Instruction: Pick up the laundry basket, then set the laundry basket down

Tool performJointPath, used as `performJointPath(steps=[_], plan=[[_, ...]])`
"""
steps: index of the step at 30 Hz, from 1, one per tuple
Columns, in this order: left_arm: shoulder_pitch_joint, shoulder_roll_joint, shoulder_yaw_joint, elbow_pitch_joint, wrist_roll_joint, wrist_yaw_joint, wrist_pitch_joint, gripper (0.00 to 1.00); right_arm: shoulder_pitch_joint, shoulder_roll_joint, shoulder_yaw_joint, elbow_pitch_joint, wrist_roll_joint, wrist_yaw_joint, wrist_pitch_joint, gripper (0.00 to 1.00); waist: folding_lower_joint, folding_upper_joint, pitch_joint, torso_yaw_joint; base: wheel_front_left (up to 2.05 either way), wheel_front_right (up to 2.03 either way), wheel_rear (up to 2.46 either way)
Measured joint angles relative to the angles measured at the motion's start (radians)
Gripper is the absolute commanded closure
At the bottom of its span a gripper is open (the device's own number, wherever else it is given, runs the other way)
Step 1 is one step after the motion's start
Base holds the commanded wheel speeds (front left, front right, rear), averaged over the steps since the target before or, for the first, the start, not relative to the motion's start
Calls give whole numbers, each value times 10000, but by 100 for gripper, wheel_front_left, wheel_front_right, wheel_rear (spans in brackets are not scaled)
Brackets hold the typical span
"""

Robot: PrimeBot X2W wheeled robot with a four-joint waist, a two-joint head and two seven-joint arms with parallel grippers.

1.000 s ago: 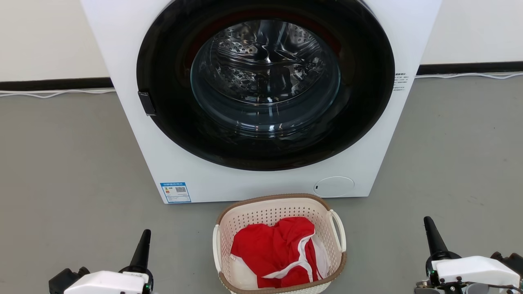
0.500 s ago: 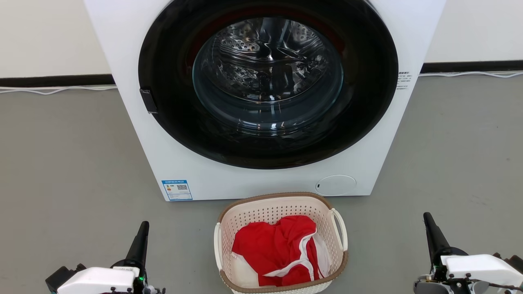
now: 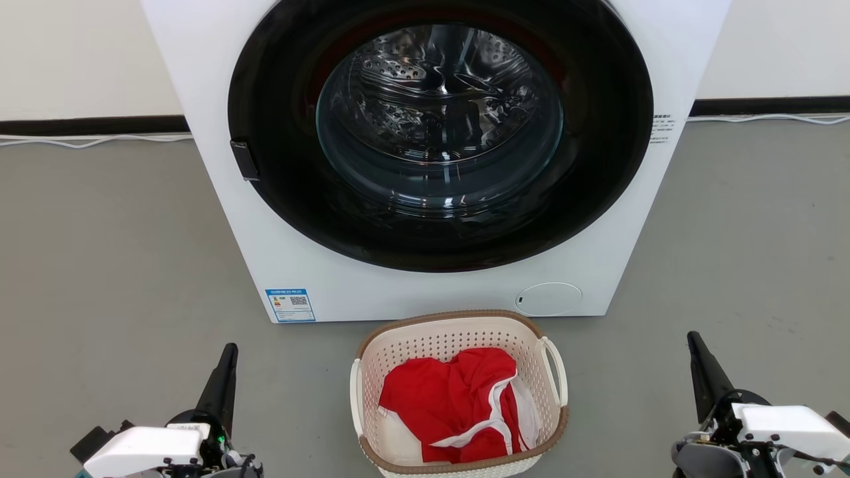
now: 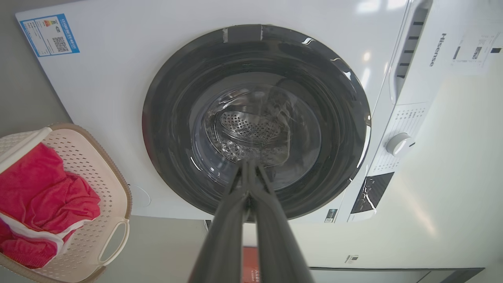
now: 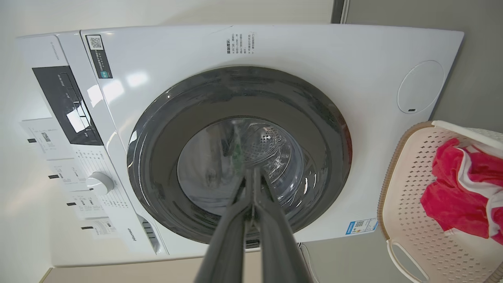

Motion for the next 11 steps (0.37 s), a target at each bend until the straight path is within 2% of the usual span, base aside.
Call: performJointPath(steps=[3,11], plan=[[-1,4,25,-17,-236,-79,73,100,-3,0,-2,-58,368,0,98,100,0,0,10,9,0,0,0],[-4,6,33,-33,-330,-79,73,100,-3,0,-8,-59,385,0,98,100,0,0,10,9,0,0,0]])
